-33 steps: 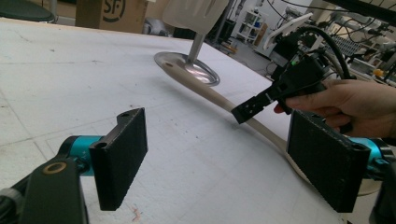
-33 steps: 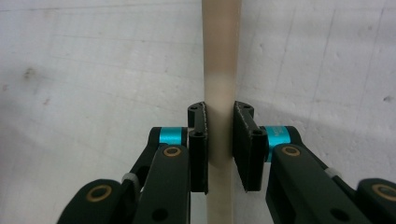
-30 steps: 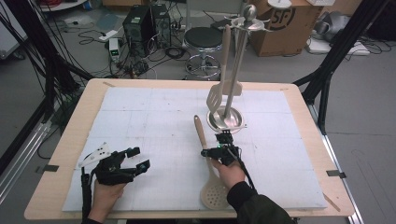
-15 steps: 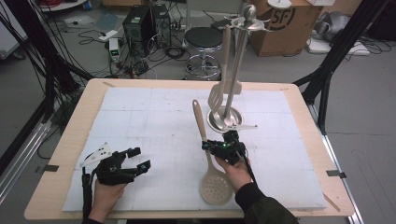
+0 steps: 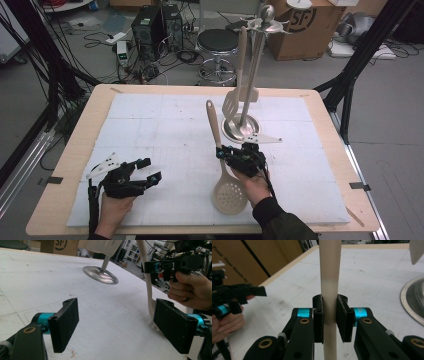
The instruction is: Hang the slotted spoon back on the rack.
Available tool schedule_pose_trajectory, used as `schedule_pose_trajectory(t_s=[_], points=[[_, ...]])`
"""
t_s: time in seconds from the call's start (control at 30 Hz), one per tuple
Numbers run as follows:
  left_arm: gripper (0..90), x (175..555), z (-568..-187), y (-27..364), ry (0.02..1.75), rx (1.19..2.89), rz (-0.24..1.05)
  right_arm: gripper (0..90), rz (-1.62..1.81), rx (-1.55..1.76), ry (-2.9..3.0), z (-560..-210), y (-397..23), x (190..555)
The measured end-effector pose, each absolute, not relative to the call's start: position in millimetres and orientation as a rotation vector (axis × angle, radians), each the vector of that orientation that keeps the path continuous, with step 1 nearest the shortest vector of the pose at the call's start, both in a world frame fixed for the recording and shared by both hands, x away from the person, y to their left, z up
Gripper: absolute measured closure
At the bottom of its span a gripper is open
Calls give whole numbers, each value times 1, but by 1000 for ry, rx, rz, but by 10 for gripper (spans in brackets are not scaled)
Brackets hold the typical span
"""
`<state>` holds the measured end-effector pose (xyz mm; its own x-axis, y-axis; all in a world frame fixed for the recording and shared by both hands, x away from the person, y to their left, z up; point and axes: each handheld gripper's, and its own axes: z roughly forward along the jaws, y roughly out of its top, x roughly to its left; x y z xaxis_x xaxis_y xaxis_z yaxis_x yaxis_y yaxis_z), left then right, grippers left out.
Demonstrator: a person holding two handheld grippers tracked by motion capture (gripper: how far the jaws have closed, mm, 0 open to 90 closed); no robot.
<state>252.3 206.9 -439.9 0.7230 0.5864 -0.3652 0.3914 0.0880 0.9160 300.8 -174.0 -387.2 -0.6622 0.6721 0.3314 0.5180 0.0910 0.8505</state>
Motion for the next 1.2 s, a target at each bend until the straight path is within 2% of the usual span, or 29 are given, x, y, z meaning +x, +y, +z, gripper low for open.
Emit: schedule_pose_trajectory(t_s=[0.73,1.2], points=[[212,253,-441,205,828,1540,175,780,1833,1190,1878,-348,-237,295],[213,253,-441,205,826,1541,179,779,1892,1116,1760,-325,-251,295]])
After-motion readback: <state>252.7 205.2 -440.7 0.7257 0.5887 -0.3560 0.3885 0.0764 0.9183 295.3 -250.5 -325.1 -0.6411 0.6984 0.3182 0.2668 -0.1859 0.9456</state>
